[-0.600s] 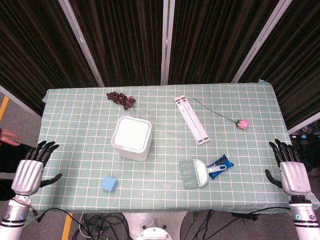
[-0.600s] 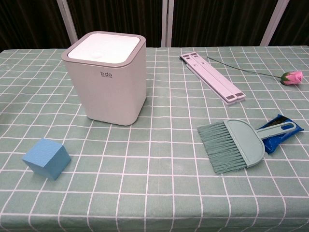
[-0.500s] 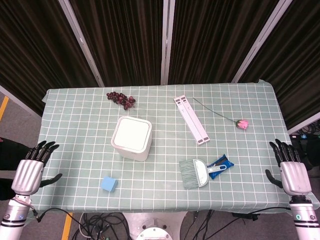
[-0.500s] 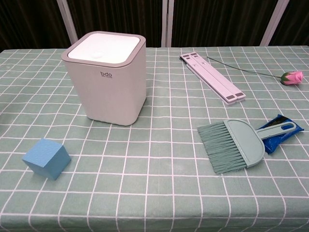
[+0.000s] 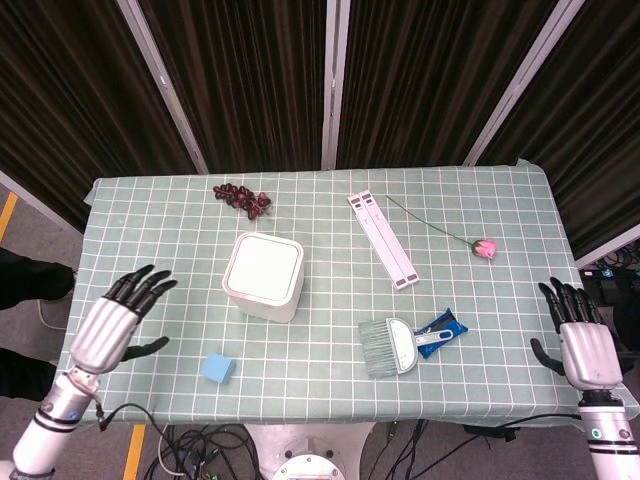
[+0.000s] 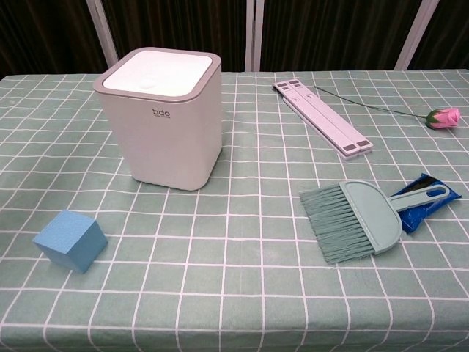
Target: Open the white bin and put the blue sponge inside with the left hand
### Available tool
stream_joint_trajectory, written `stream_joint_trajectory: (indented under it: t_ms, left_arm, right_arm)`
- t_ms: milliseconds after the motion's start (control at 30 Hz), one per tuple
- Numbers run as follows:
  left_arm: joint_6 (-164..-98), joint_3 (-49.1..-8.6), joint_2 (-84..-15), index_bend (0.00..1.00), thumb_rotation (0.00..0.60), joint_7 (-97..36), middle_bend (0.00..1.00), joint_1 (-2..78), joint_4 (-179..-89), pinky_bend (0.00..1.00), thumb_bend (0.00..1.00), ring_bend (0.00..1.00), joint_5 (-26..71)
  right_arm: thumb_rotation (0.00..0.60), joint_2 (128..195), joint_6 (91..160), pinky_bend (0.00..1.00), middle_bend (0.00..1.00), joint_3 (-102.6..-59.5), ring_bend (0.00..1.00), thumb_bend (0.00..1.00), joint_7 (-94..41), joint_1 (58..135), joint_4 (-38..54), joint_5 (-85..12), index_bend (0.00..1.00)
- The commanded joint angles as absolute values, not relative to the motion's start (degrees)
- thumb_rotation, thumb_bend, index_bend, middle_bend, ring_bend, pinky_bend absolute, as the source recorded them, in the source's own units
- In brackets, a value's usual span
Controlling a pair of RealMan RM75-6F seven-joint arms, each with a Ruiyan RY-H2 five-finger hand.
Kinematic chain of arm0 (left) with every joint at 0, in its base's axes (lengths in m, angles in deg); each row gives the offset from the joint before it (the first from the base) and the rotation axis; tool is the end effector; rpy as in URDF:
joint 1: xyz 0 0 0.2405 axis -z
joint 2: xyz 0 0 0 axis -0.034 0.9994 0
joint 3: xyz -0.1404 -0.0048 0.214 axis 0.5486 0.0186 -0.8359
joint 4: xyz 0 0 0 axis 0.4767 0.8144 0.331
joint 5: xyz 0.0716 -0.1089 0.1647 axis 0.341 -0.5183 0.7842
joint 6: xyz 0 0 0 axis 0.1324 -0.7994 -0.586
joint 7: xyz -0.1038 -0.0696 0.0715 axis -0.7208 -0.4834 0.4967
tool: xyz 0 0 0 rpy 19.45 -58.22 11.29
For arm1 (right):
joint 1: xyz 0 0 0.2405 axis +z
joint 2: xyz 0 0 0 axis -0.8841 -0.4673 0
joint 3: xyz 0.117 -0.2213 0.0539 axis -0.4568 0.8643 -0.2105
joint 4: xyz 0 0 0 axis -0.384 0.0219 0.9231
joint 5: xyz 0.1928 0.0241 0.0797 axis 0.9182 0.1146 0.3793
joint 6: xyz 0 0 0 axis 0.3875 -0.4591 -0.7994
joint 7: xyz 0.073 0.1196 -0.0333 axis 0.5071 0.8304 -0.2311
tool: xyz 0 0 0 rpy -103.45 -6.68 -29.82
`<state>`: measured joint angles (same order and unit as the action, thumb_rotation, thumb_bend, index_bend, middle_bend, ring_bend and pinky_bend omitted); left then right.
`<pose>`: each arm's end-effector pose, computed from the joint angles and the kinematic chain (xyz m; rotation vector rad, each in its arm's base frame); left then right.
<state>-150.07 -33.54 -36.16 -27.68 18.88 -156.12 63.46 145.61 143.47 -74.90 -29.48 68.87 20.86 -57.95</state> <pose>-0.2135 0.2253 0.1125 -1.7292 -0.6753 -1.2549 -0.3225 -0.1971 0.1442 1.4062 -0.8856 0.8557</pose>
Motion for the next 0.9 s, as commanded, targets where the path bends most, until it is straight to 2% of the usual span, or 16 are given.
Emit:
stream_joint_trajectory:
  t_ms: [33, 467, 600, 733, 900]
  left_arm:
    - [-144.04, -31.75, -37.01, 0.16, 0.6, -24.82, 0.14, 24.13, -159.47, 0.21, 0.09, 0.06, 64.91]
    - [-129.88, -29.29, -43.69, 0.15, 0.6, -18.84, 0.14, 33.83, -157.5, 0.18, 0.09, 0.04, 58.21]
    - [-128.02, -29.79, -44.91, 0.15, 0.6, -17.82, 0.16, 34.96, -155.77, 0.18, 0.09, 0.04, 56.54]
    - [-127.22, -30.82, -45.41, 0.15, 0.6, -16.94, 0.24, 35.26, -155.32, 0.18, 0.09, 0.04, 55.32]
    - [-127.37, -31.82, -45.34, 0.15, 0.6, -15.43, 0.29, 35.28, -155.37, 0.17, 0.09, 0.04, 54.85]
  right_arm:
    - [0.6, 145.65, 143.3, 0.0, 0.0, -74.95, 0.0, 0.23, -29.52, 68.87, 20.7, -57.68, 0.0]
    - [0.6, 146.67, 142.75, 0.0, 0.0, -75.01, 0.0, 0.23, -27.34, 68.69, 18.03, -56.75, 0.0]
    - [0.6, 146.85, 142.71, 0.0, 0.0, -75.05, 0.0, 0.23, -26.56, 68.69, 17.29, -56.75, 0.0]
    - [0.6, 146.98, 143.01, 0.0, 0.0, -75.12, 0.0, 0.23, -25.94, 68.57, 16.66, -56.86, 0.0]
    - [0.6, 147.25, 142.99, 0.0, 0.0, -75.02, 0.0, 0.23, -25.59, 68.57, 16.27, -57.05, 0.0]
